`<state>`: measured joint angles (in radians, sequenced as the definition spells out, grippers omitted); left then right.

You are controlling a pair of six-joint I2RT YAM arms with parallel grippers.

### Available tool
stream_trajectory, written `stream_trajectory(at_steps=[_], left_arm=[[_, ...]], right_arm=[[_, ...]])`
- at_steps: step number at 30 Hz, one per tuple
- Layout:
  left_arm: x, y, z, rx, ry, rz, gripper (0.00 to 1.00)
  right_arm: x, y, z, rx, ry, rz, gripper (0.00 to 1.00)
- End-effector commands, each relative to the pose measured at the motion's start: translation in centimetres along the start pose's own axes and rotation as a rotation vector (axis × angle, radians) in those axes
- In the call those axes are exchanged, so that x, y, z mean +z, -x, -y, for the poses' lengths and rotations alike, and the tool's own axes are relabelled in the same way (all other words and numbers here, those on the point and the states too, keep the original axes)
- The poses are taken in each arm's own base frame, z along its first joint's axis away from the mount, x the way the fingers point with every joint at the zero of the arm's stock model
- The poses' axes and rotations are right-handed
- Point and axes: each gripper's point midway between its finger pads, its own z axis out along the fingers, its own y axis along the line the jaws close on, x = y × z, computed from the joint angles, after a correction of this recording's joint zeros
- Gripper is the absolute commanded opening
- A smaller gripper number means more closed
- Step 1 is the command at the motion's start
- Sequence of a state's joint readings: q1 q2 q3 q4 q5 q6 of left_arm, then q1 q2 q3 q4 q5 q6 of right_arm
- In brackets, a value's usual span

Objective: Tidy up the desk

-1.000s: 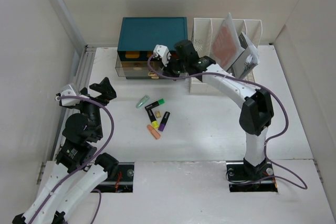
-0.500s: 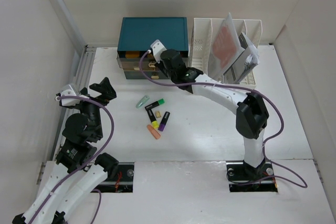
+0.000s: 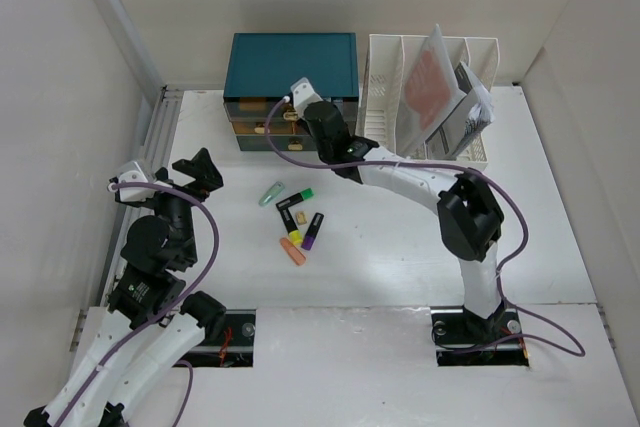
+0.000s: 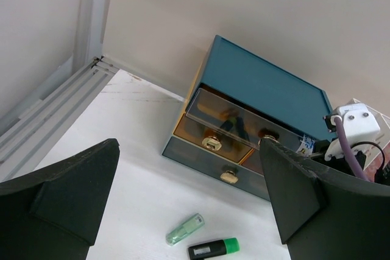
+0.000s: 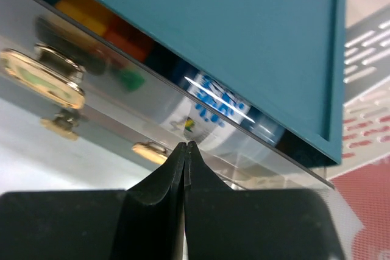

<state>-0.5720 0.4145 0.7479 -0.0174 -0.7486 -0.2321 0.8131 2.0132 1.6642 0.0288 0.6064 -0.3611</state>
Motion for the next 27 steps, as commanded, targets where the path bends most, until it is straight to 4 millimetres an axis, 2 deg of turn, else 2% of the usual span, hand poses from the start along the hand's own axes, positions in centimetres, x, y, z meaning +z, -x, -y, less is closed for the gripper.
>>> stream_trajectory(at_steps=[1,11,27], left_arm=[[0.0,1.1,0.2,-0.026,-0.012,0.04,0.99],[0.0,1.1,0.2,-0.026,-0.012,0.04,0.99],[0.0,1.1,0.2,-0.026,-0.012,0.04,0.99]], right_arm=[[0.4,1.1,2.4,0.036,-0.133,0.056,0.0],[0.0,1.2,4.7,0.017,-0.281,0.107,0.0],[0.6,0.0,4.6,-0.02,-0.325,0.099,0.0]])
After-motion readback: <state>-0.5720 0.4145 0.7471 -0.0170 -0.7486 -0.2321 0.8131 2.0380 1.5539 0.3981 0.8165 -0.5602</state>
